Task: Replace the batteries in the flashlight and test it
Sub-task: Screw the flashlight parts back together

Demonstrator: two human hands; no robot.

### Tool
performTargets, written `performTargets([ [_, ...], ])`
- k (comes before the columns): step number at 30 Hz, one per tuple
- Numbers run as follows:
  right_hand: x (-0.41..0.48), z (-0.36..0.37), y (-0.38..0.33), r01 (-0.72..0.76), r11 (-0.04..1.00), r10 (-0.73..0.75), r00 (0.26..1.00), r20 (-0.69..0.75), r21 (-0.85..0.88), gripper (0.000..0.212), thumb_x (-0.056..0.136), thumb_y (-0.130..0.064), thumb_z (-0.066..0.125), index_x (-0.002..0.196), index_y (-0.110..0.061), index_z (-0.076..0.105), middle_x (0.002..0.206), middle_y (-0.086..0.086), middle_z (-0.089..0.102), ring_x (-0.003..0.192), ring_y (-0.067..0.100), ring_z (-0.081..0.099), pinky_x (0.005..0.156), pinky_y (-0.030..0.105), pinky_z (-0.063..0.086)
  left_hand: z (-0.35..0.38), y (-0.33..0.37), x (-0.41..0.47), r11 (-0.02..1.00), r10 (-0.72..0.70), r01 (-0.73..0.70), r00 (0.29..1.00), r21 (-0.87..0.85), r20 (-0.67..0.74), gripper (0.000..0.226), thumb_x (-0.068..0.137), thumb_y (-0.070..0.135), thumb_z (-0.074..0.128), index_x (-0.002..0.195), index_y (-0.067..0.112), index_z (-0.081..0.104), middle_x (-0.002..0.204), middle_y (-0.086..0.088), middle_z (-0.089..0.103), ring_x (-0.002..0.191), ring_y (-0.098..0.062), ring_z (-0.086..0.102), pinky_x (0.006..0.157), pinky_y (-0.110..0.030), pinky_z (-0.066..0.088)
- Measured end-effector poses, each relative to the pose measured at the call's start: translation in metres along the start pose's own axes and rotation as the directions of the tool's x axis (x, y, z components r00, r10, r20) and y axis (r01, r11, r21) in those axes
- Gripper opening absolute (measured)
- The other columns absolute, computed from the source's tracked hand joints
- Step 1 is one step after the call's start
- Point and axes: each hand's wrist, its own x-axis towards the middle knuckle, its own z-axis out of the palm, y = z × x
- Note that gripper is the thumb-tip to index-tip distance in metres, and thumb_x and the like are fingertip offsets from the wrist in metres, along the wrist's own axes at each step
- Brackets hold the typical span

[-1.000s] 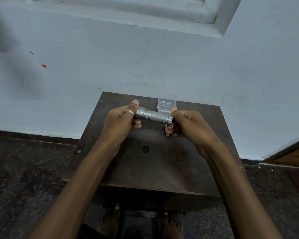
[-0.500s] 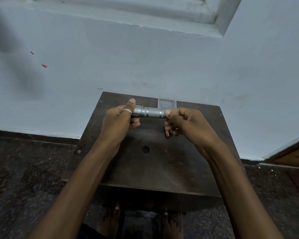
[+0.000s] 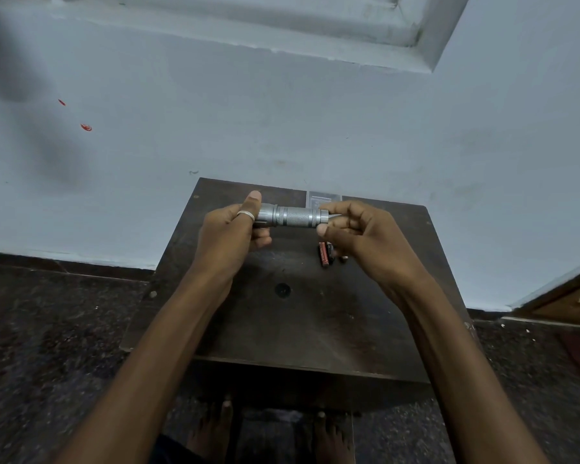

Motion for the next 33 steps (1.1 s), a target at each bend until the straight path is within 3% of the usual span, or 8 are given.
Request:
performTargets([
  [2, -0.0003, 0.0006, 0.0009, -0.009, 0.999, 0.009, 1.000, 0.009, -0.031, 0.015, 0.094, -0.016, 0.068, 0.105, -0.005, 0.069, 0.081, 0.014, 0.069, 0.064, 0.005, 0.062, 0.056, 0.018, 0.048, 0.0006, 0.0001, -0.0004, 1.000, 0.002, -0.002, 1.000, -0.007, 0.004, 0.030, 0.098, 0.036, 0.058, 0.082, 0.015, 0.072, 0.077, -0.006, 0.070, 0.070, -0.013, 0.064, 0.063, -0.024, 0.057],
  [8, -0.0006, 0.0070, 0.0040, -0.071, 0.995, 0.070, 0.997, -0.018, -0.067, 0.050, 0.100, -0.050, 0.050, 0.086, -0.004, 0.065, 0.074, 0.014, 0.070, 0.064, 0.019, 0.070, 0.055, 0.023, 0.050, 0.0023, 0.0002, -0.0010, 1.000, 0.015, -0.014, 0.999, -0.011, 0.028, 0.029, 0.098, 0.036, 0.058, 0.083, 0.017, 0.072, 0.073, -0.001, 0.072, 0.067, -0.010, 0.064, 0.063, -0.024, 0.058],
  [11, 0.0007, 0.0061, 0.0044, -0.037, 0.997, 0.034, 0.998, -0.045, -0.063, 0.032, 0.098, -0.042, 0.059, 0.095, -0.011, 0.067, 0.082, 0.010, 0.074, 0.072, 0.020, 0.073, 0.057, 0.026, 0.050, 0.0009, 0.0001, -0.0006, 1.000, 0.019, -0.018, 1.000, -0.013, 0.024, 0.029, 0.098, 0.036, 0.057, 0.083, 0.016, 0.072, 0.076, -0.005, 0.072, 0.069, -0.011, 0.064, 0.063, -0.023, 0.057],
  [13, 0.0012, 0.0029, 0.0020, 0.006, 0.999, -0.008, 0.999, -0.034, -0.032, 0.019, 0.093, -0.024, 0.070, 0.109, -0.014, 0.067, 0.085, 0.010, 0.074, 0.072, 0.017, 0.068, 0.058, 0.023, 0.050, 0.0000, 0.0000, -0.0001, 1.000, 0.016, -0.016, 1.000, -0.016, 0.017, 0.029, 0.098, 0.036, 0.058, 0.084, 0.015, 0.073, 0.079, -0.008, 0.071, 0.070, -0.012, 0.064, 0.063, -0.023, 0.057],
  [16, 0.0011, 0.0003, 0.0000, 0.021, 0.999, -0.021, 1.000, -0.012, 0.044, 0.027, 0.088, -0.005, 0.074, 0.113, -0.014, 0.067, 0.085, 0.004, 0.069, 0.072, 0.009, 0.062, 0.062, 0.020, 0.052, -0.0001, 0.0001, 0.0005, 1.000, 0.009, -0.009, 1.000, -0.026, 0.015, 0.029, 0.098, 0.036, 0.058, 0.085, 0.014, 0.073, 0.082, -0.010, 0.071, 0.071, -0.013, 0.064, 0.062, -0.022, 0.057],
  [20, -0.0011, -0.0005, 0.0008, 0.009, 1.000, -0.009, 1.000, -0.005, -0.011, 0.011, 0.092, -0.019, 0.071, 0.101, -0.014, 0.071, 0.082, 0.011, 0.074, 0.070, 0.014, 0.063, 0.064, 0.031, 0.049, 0.0002, -0.0009, 0.0018, 1.000, 0.008, -0.008, 1.000, -0.021, 0.008, 0.030, 0.097, 0.037, 0.059, 0.085, 0.014, 0.073, 0.080, -0.009, 0.070, 0.069, -0.011, 0.064, 0.064, -0.024, 0.057],
  [24, -0.0019, 0.0016, 0.0007, 0.013, 0.998, -0.013, 1.000, -0.004, -0.059, 0.027, 0.098, -0.032, 0.061, 0.095, -0.007, 0.068, 0.075, 0.005, 0.072, 0.064, 0.005, 0.066, 0.058, 0.020, 0.049, 0.0005, -0.0009, 0.0013, 1.000, 0.012, -0.011, 1.000, -0.022, 0.022, 0.029, 0.098, 0.036, 0.058, 0.084, 0.014, 0.073, 0.077, -0.005, 0.070, 0.068, -0.010, 0.064, 0.063, -0.022, 0.056],
  [33, 0.0003, 0.0084, 0.0005, -0.042, 0.999, 0.041, 0.996, -0.077, -0.013, 0.033, 0.100, -0.034, 0.057, 0.095, -0.003, 0.066, 0.085, 0.011, 0.075, 0.072, 0.014, 0.072, 0.058, 0.023, 0.051, 0.0019, -0.0024, 0.0003, 1.000, 0.019, -0.018, 0.999, -0.008, 0.048, 0.030, 0.098, 0.037, 0.058, 0.090, 0.012, 0.073, 0.082, -0.008, 0.070, 0.069, -0.009, 0.064, 0.066, -0.022, 0.057],
])
